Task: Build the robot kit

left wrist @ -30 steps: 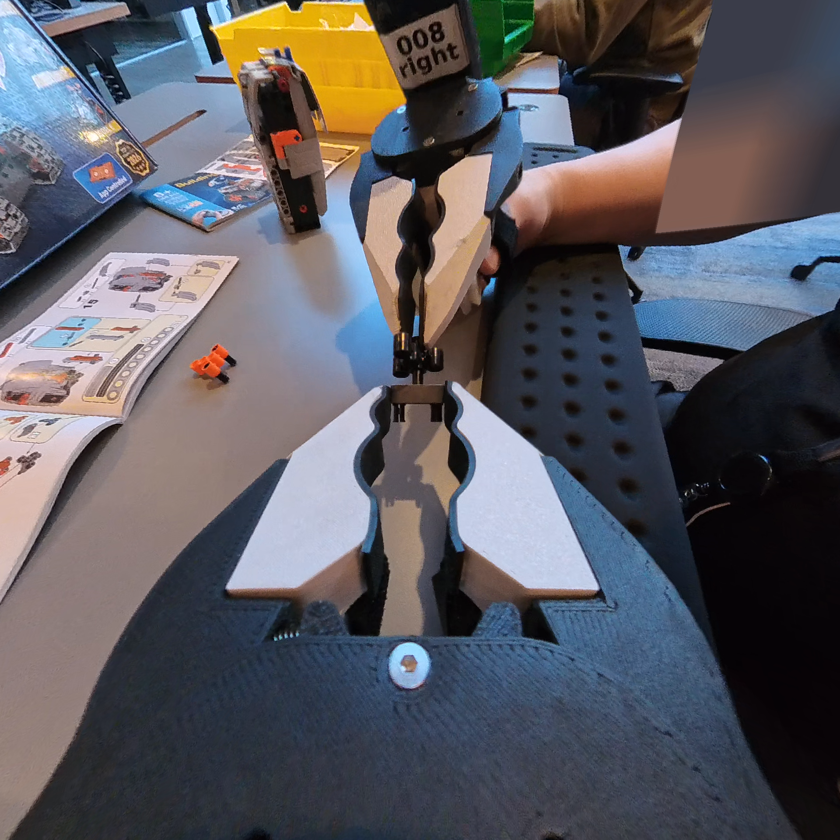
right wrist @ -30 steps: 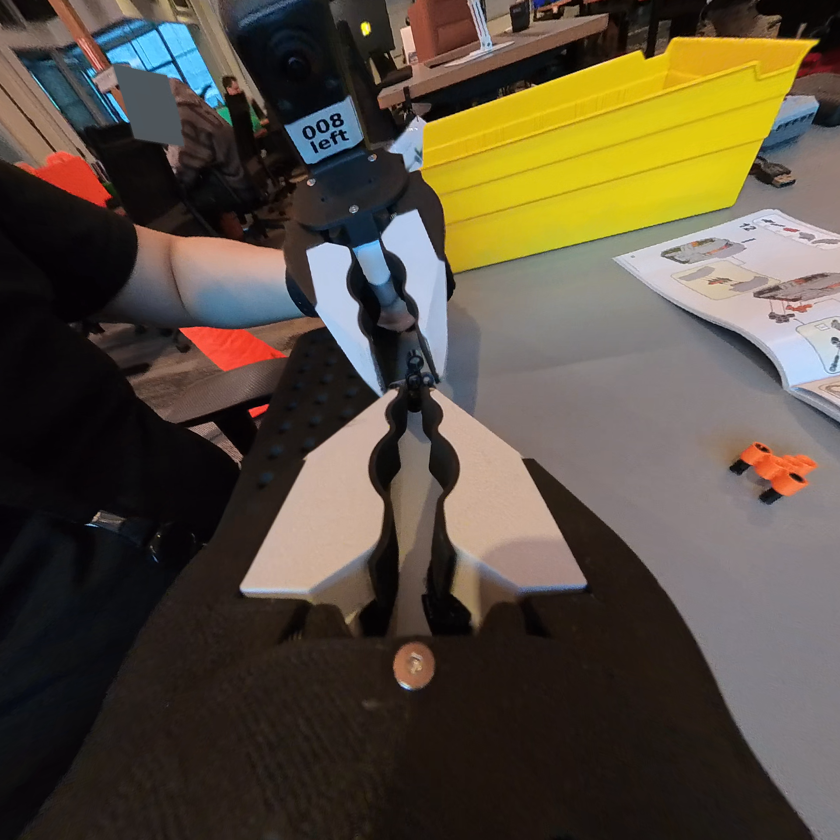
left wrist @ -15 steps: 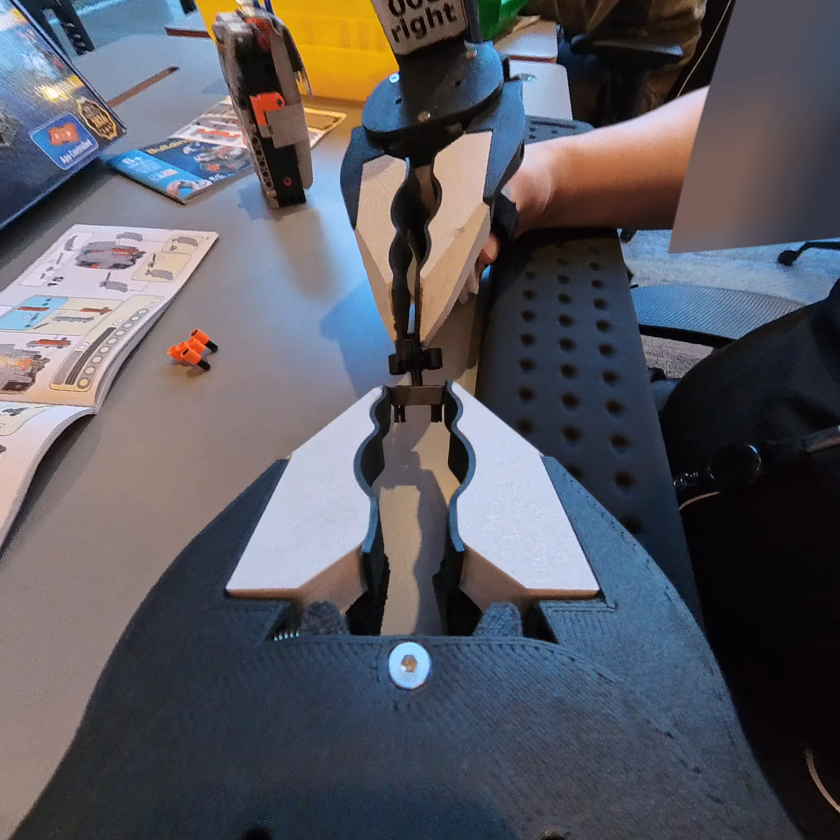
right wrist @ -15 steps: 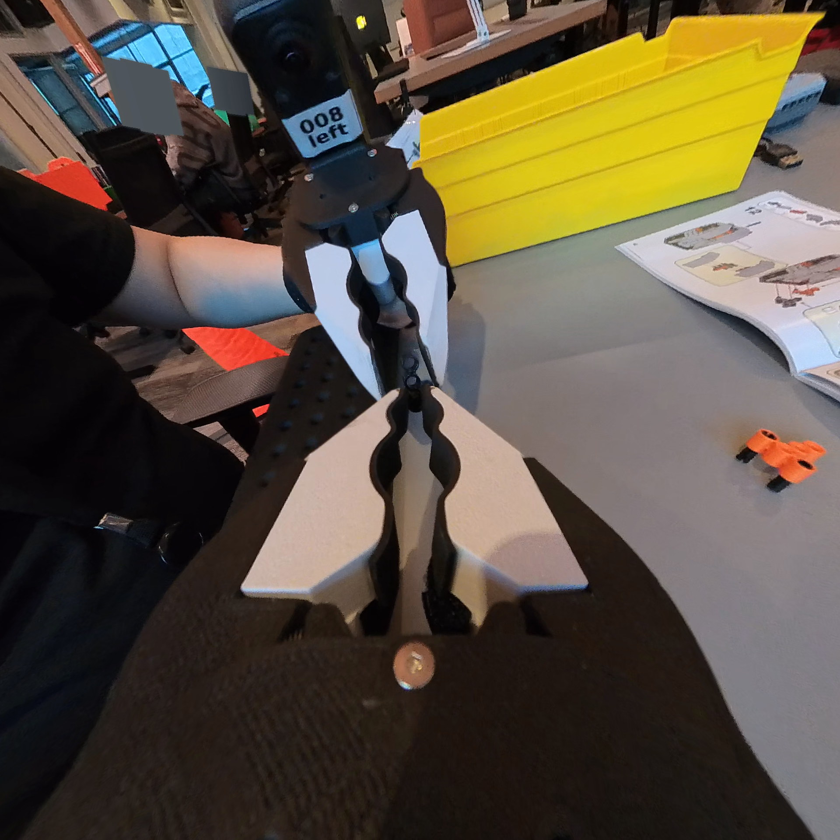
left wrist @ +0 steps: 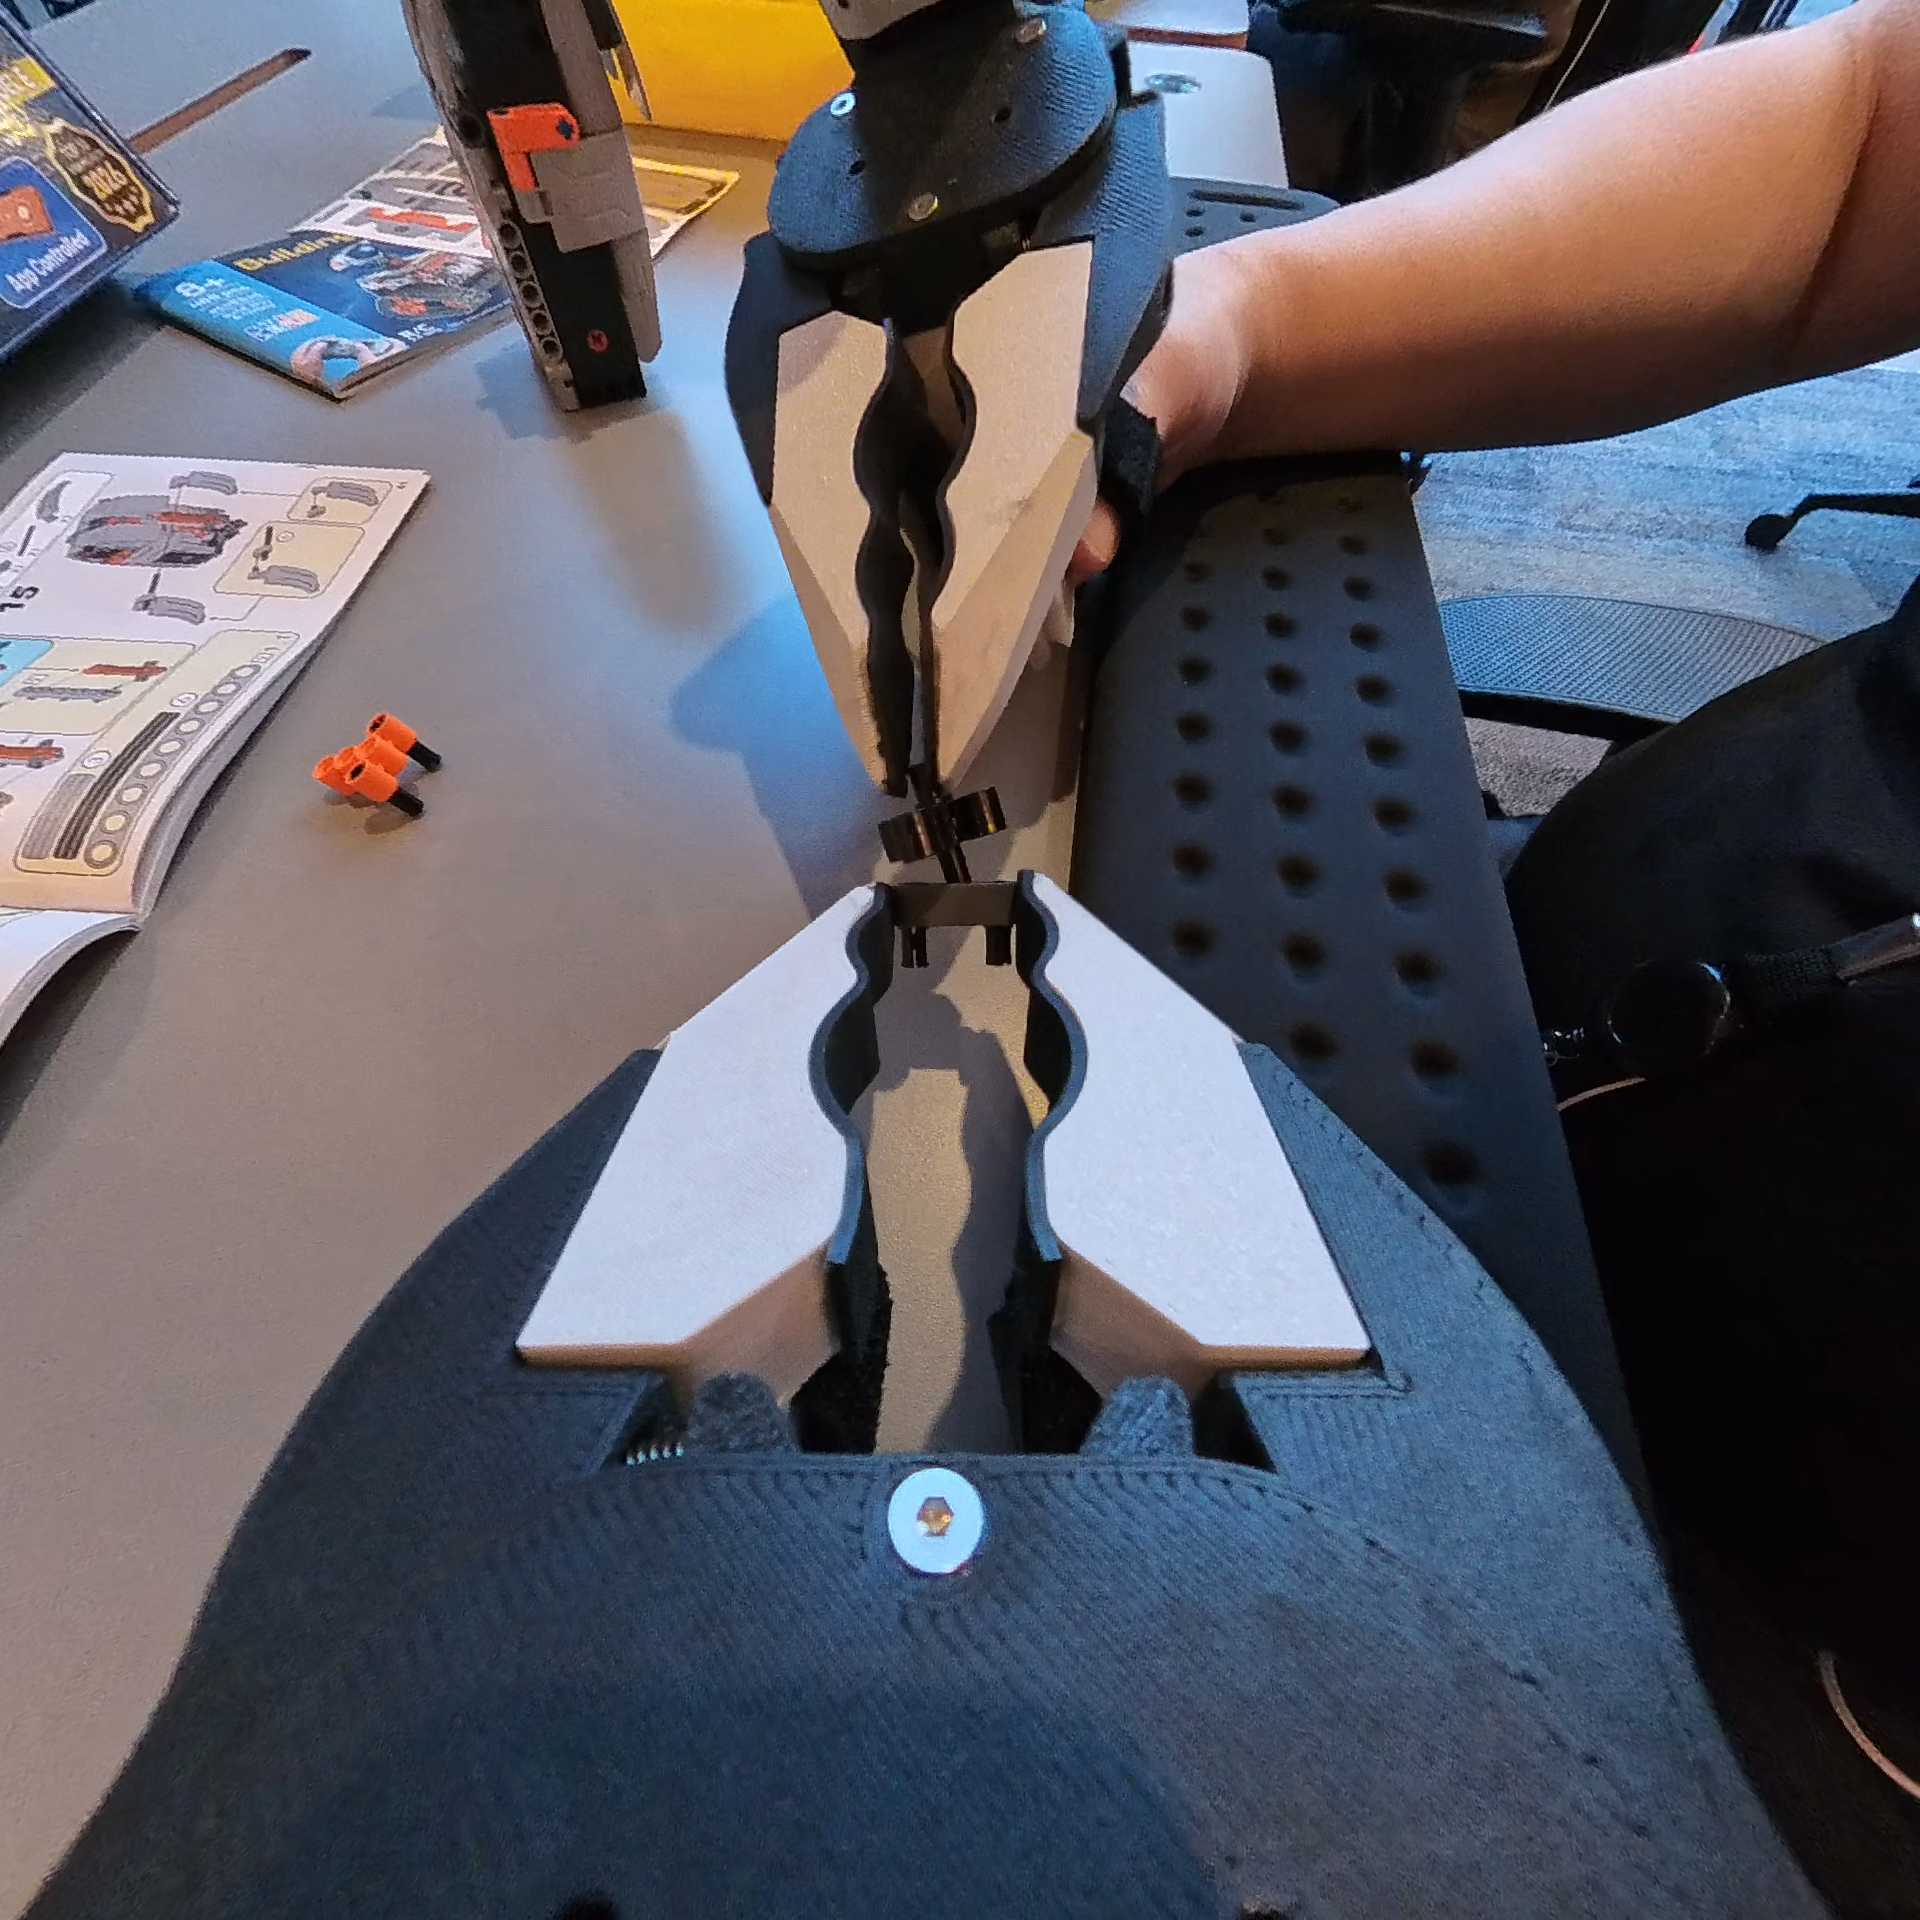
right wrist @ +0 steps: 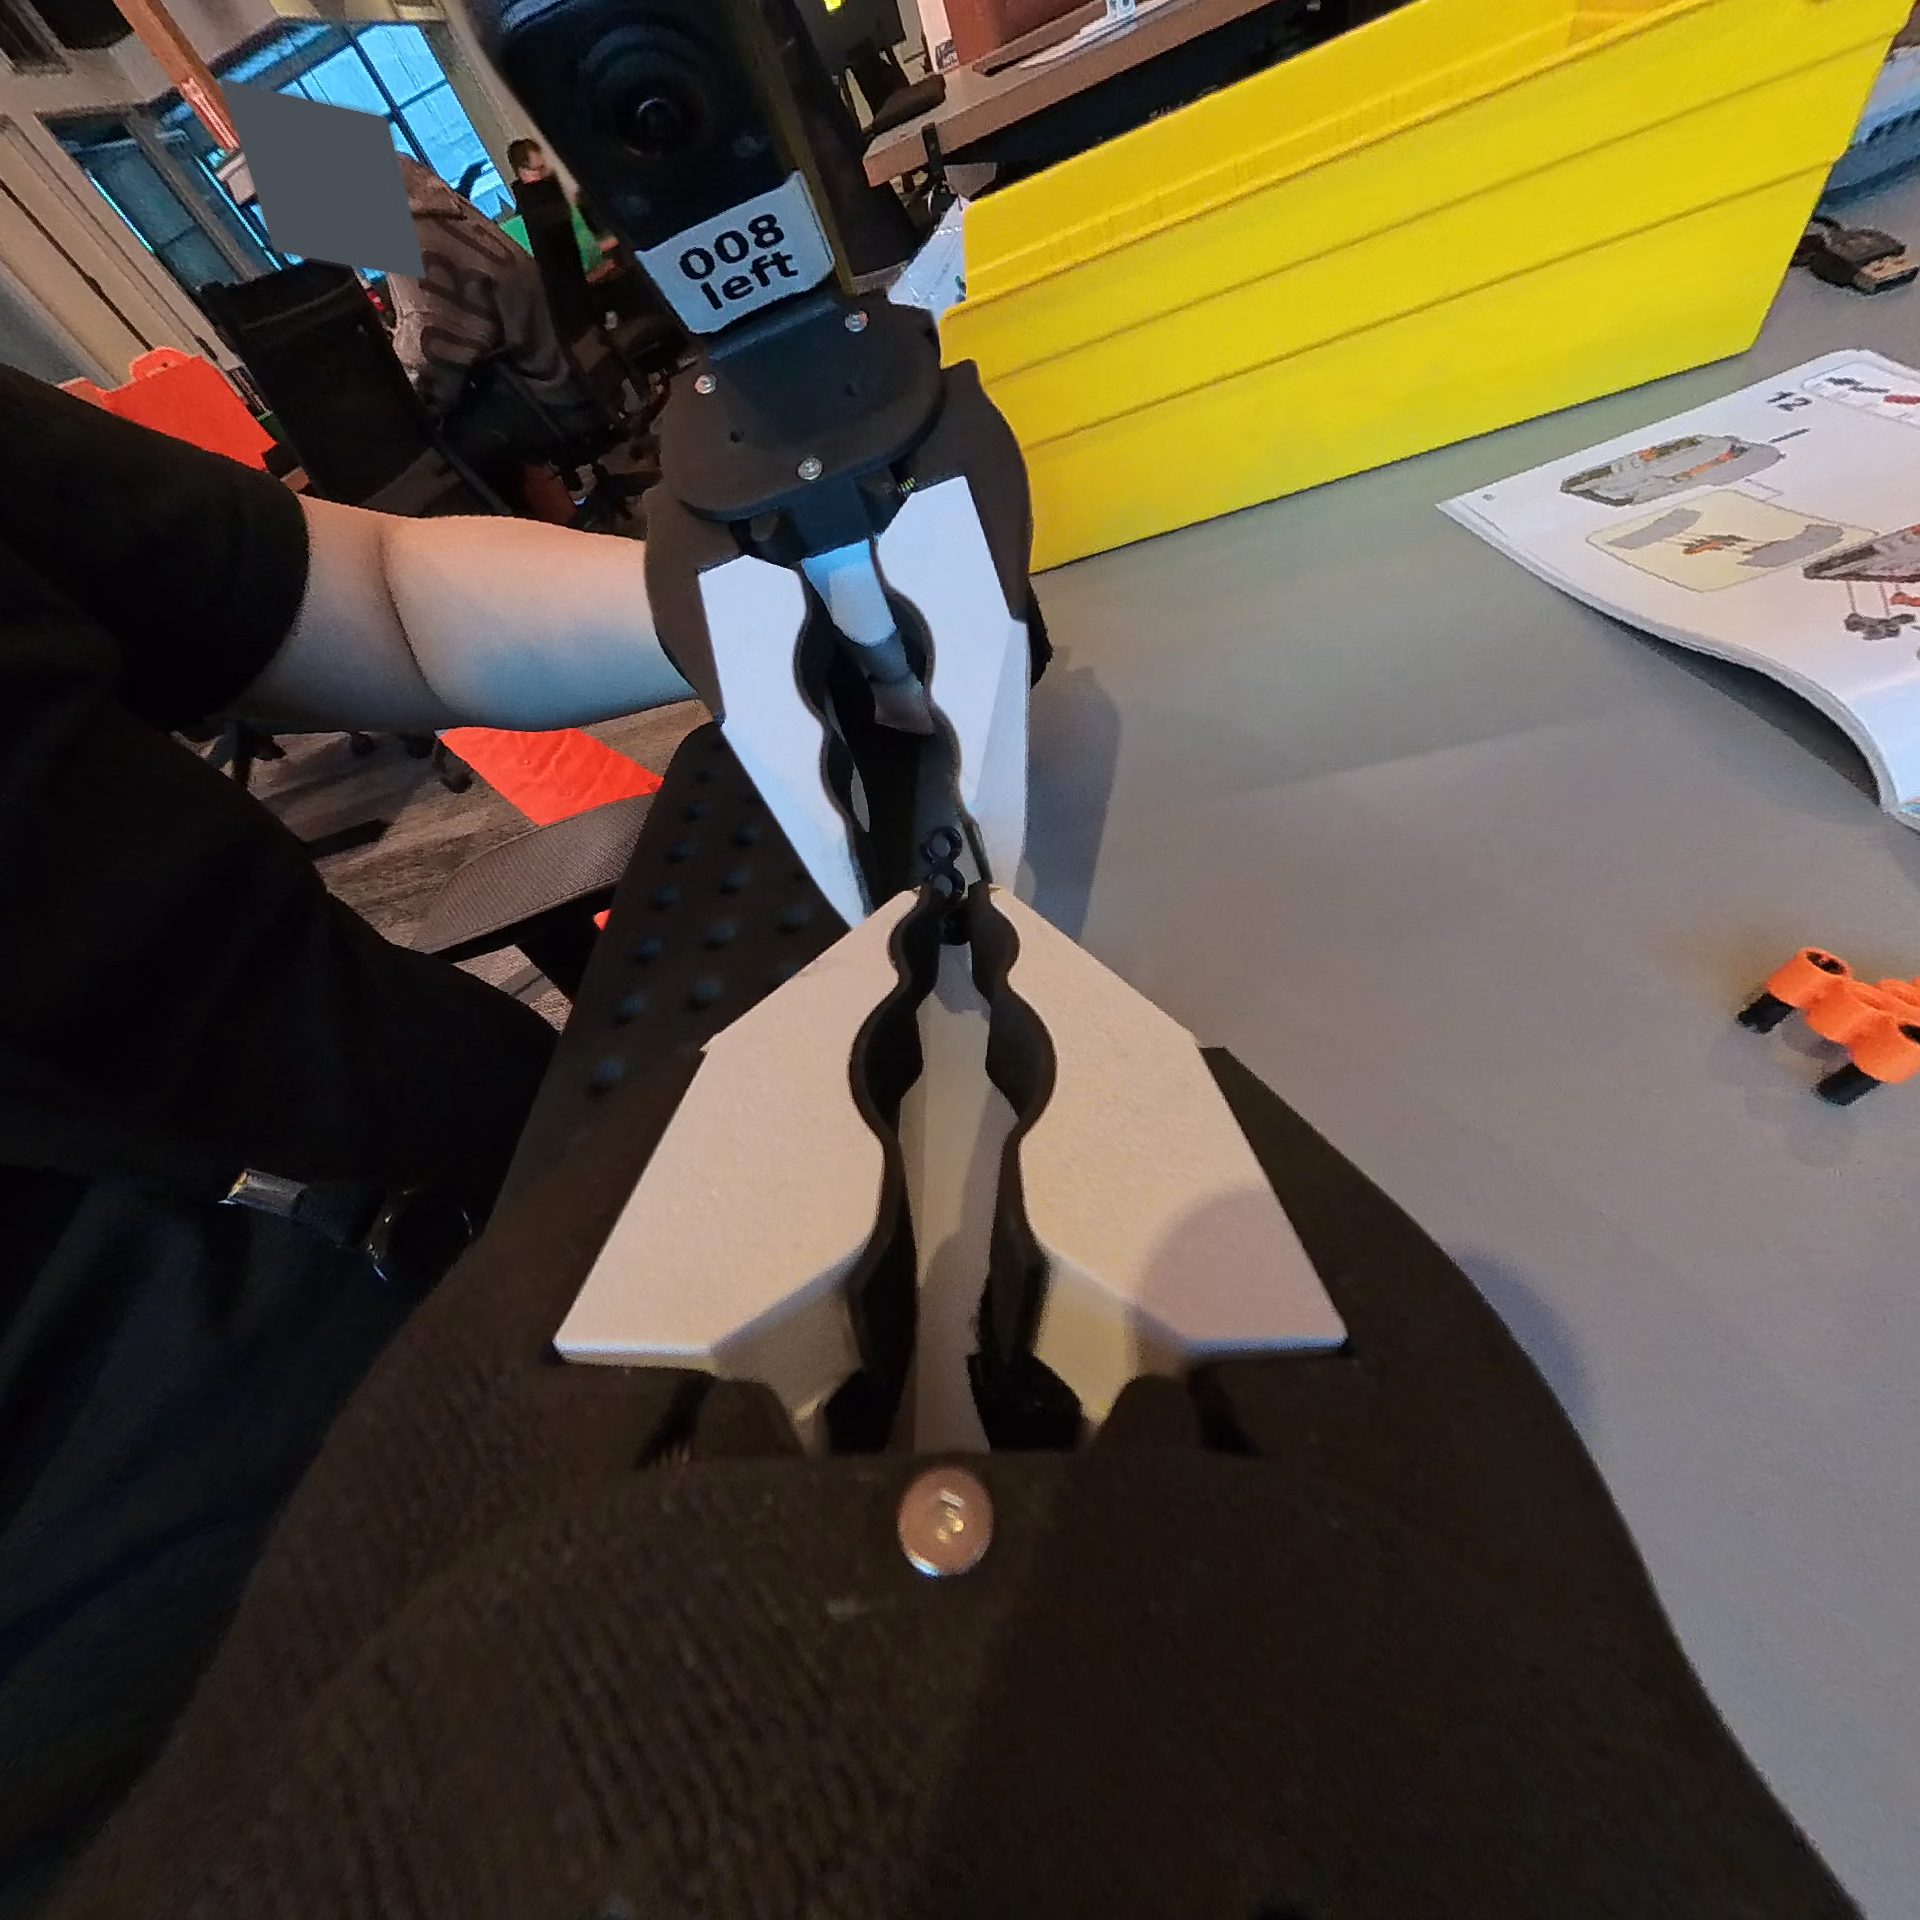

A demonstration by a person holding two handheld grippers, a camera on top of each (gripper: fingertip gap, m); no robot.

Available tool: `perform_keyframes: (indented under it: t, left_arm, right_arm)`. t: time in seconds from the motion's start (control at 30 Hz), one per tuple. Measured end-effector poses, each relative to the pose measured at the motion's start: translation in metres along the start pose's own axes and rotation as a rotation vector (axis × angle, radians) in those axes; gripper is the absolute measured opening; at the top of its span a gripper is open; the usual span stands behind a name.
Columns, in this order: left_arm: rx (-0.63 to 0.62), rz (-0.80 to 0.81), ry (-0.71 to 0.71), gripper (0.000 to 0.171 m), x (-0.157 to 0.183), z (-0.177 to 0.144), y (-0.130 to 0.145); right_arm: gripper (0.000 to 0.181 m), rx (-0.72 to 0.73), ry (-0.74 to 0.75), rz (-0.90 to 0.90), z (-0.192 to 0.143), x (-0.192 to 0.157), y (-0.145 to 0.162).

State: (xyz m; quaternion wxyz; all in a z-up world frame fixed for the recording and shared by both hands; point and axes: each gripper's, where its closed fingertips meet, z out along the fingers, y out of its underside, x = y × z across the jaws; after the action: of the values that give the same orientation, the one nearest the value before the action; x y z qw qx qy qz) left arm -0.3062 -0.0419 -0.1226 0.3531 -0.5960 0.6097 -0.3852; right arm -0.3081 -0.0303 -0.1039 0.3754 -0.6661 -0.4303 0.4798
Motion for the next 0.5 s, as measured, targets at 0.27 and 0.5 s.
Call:
perform_keyframes:
  t: [0.27,0.5]
  left_arm:
    - [0.036,-0.028,0.006,0.019,-0.0019,-0.0035,-0.0041]
    - [0.073,-0.055,0.005,0.019,-0.0051,-0.0071,-0.0082]
  right_arm:
    - [0.003,0.023,0.015,-0.048,-0.0006,-0.0012,-0.0049]
    - [0.003,0.048,0.019,-0.040,-0.0014,0.0011,-0.0085]
